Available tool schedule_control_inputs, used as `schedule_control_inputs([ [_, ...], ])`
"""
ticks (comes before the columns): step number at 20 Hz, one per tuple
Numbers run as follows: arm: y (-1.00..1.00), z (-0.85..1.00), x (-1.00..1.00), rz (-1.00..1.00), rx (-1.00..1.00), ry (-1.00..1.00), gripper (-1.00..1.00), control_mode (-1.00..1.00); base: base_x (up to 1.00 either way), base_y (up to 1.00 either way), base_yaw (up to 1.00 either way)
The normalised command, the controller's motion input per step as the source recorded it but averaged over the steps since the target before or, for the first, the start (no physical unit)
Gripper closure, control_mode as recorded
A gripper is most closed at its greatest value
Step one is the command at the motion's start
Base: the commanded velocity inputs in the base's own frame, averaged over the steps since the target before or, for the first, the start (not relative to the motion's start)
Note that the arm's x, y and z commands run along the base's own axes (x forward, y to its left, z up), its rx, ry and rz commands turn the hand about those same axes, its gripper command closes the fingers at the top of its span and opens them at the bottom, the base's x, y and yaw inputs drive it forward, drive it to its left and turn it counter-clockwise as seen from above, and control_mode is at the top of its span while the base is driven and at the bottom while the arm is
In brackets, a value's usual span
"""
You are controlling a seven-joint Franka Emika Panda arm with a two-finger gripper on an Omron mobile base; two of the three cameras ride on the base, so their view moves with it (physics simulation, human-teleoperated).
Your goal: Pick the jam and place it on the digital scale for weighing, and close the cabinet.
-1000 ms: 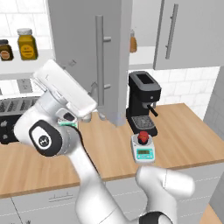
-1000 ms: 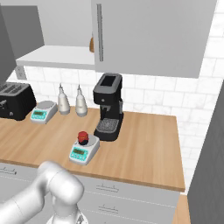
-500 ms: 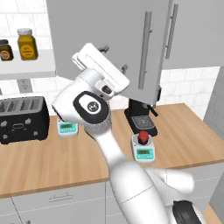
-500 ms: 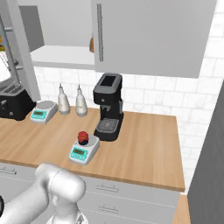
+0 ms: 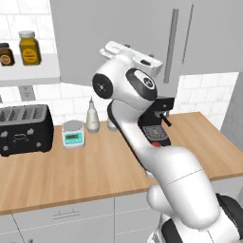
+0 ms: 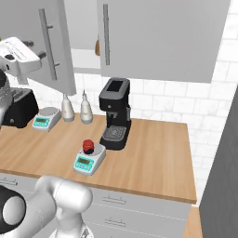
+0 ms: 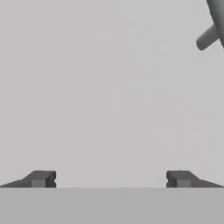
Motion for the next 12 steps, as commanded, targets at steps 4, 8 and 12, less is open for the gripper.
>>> schedule_control_inputs([
  [4, -0.89, -0.29, 0.82, 0.31, 0.05, 0.41, -1.00, -1.00, 0.00, 0.00, 0.00],
  [8, -0.63, -0.81, 1.00, 0.38, 0.09, 0.23, -1.00, -1.00, 0.00, 0.00, 0.00],
  [12, -0.49, -0.84, 1.00, 0.36, 0.08, 0.14, -1.00, -1.00, 0.00, 0.00, 0.00],
])
